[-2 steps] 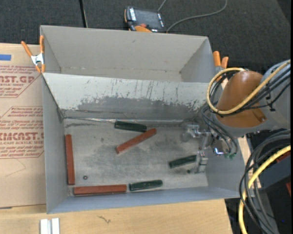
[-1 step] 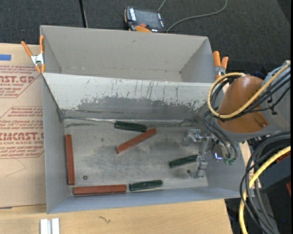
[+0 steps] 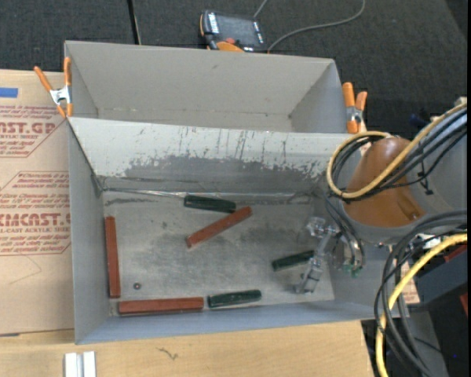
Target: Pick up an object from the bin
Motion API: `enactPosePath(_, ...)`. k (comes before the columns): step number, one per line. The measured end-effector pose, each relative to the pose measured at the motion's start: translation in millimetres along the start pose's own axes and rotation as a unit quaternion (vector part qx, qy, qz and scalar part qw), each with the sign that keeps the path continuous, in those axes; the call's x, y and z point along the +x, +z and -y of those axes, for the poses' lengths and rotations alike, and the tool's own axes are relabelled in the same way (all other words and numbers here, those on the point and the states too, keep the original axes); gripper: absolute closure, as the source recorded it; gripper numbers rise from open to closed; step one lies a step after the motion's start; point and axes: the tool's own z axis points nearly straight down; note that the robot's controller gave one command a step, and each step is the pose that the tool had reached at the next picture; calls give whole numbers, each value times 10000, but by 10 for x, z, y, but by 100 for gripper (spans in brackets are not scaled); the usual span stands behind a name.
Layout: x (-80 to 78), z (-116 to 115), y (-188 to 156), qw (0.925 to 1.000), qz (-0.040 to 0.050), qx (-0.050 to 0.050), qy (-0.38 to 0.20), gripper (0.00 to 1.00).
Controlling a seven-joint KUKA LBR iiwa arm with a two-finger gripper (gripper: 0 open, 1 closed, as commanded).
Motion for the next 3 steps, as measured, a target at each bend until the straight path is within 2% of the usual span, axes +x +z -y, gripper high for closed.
enactPosePath(1,145,-206,-4,9996,1,-2,287,0)
enactPosePath(2,136,-198,-11,9996,12,3,290,100)
enactPosePath(3,134,-205,-220,9996,21,-2,285,100)
